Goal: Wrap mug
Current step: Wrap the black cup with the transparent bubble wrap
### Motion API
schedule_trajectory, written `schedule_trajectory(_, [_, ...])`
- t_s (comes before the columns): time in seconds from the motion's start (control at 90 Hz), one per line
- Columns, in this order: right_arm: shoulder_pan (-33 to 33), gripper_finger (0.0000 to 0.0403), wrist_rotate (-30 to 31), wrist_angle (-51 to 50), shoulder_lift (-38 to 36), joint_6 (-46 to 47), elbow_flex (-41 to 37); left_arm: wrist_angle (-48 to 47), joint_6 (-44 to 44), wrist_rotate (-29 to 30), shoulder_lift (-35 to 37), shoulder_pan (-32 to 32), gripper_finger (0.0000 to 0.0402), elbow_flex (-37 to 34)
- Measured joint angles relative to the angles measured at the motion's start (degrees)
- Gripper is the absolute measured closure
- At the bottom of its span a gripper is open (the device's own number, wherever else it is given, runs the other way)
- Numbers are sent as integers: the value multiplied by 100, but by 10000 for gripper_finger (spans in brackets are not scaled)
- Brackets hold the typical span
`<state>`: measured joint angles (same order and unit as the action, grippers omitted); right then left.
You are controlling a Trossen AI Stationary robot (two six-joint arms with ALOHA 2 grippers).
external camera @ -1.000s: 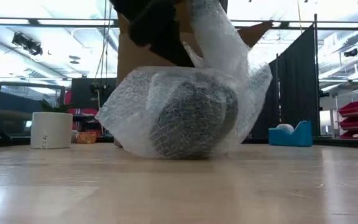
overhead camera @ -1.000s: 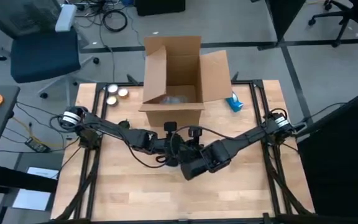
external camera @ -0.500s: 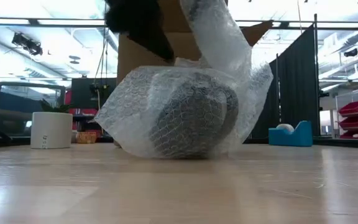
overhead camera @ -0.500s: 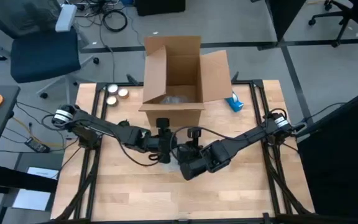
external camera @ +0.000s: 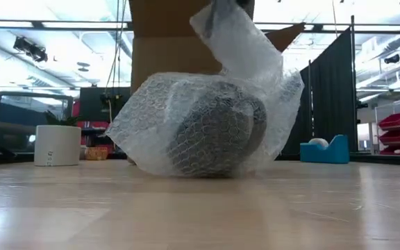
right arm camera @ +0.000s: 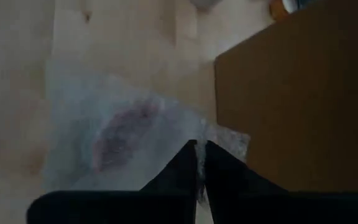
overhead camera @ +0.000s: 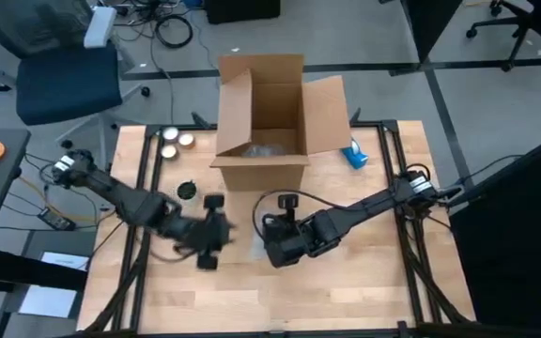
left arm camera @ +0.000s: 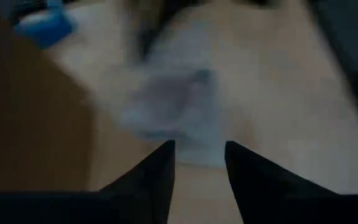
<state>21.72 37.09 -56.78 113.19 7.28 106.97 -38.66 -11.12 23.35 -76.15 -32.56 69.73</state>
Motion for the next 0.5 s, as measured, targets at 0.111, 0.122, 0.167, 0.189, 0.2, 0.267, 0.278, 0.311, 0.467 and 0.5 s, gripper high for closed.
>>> schedule_trajectory(0.111, [-126, 403, -346, 160, 84, -160, -6, 871, 195, -39, -138, -383, 275, -398])
schedule_trajectory(0.122, [-145, 403, -401, 206, 90, -182, -5, 964, 206, -58, -158, -418, 275, -447])
schedule_trajectory(0.167, [-195, 403, -566, 280, 123, -258, -2, 1237, 246, -176, -223, -530, 275, -632])
schedule_trajectory(0.189, [-210, 403, -634, 247, 134, -283, -5, 1326, 255, -240, -261, -575, 275, -718])
schedule_trajectory(0.2, [-219, 403, -670, 224, 137, -290, -6, 1360, 254, -260, -279, -594, 275, -756])
schedule_trajectory(0.267, [-312, 403, -911, 237, 181, -301, -4, 1632, 93, -359, -372, -695, 275, -930])
schedule_trajectory(0.278, [-325, 403, -941, 245, 187, -300, -3, 1671, 38, -362, -384, -712, 275, -960])
schedule_trajectory(0.311, [-363, 403, -1034, 219, 199, -293, -2, 1712, -145, -355, -413, -753, 275, -1051])
schedule_trajectory(0.467, [-587, 403, -2001, 159, 211, -117, -6, 1864, -969, -351, -495, -840, 275, -1427])
schedule_trajectory(0.5, [-632, 403, -2158, 145, 211, -39, -6, 1920, -1120, -340, -491, -856, 275, -1497])
